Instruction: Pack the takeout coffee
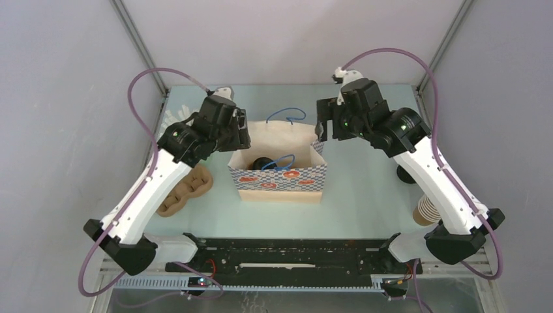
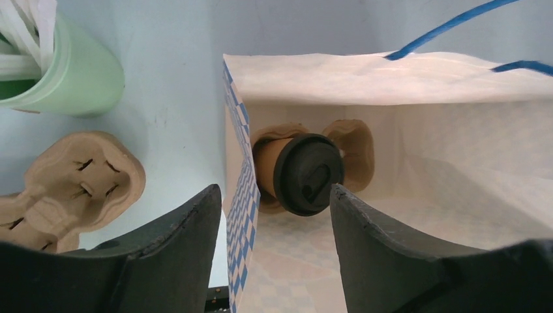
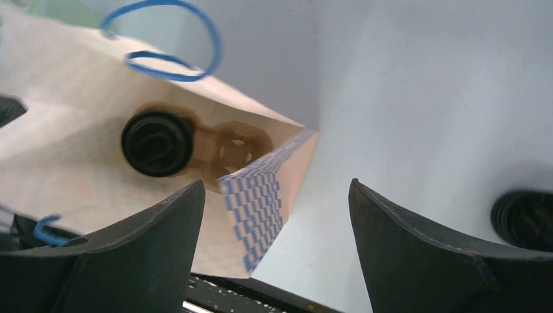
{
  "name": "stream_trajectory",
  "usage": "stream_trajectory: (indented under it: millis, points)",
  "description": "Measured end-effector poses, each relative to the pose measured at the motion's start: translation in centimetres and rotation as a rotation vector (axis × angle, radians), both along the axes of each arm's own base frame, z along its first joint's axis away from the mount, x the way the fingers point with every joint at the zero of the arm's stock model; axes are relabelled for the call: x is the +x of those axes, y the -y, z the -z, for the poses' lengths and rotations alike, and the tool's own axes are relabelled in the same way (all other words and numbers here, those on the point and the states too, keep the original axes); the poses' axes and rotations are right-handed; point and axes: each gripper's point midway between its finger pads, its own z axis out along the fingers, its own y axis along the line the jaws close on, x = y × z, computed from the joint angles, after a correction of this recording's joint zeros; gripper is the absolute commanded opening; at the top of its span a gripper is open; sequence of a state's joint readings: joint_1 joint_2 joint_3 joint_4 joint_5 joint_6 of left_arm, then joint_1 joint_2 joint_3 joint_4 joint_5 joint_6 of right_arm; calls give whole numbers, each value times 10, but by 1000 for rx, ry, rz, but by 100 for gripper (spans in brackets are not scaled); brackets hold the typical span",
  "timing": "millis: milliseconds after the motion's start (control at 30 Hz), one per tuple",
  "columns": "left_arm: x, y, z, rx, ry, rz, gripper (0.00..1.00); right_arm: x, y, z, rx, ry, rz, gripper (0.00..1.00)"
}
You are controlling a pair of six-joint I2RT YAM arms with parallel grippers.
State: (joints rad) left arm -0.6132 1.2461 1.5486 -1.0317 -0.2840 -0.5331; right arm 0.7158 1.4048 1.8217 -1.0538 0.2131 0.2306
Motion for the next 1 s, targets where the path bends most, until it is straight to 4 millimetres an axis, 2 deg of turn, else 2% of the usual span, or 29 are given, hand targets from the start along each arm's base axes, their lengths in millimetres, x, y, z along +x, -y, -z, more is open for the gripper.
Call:
stream_trajectory:
  millis: [133,267,400,600,700,867,1000]
  points:
    - [3,-2,18,55,-58,-24,61,3,22,20,42,-89,149,87]
    - [4,-6,23,93,-81,-44,55,-1,14,42,81,-182,179,85]
    - [5,-11,23,128,-82,-62,47,2,3,55,104,-240,191,81]
    - [8,-16,32,187,-100,-72,28,11,-8,78,92,-308,230,51]
    - [9,-16,35,205,-106,-68,17,15,-11,86,91,-328,243,33]
    - [10,-18,34,221,-99,-64,7,15,-12,86,91,-329,245,21]
    - [11,-19,33,236,-87,-57,0,16,-14,82,97,-321,238,18]
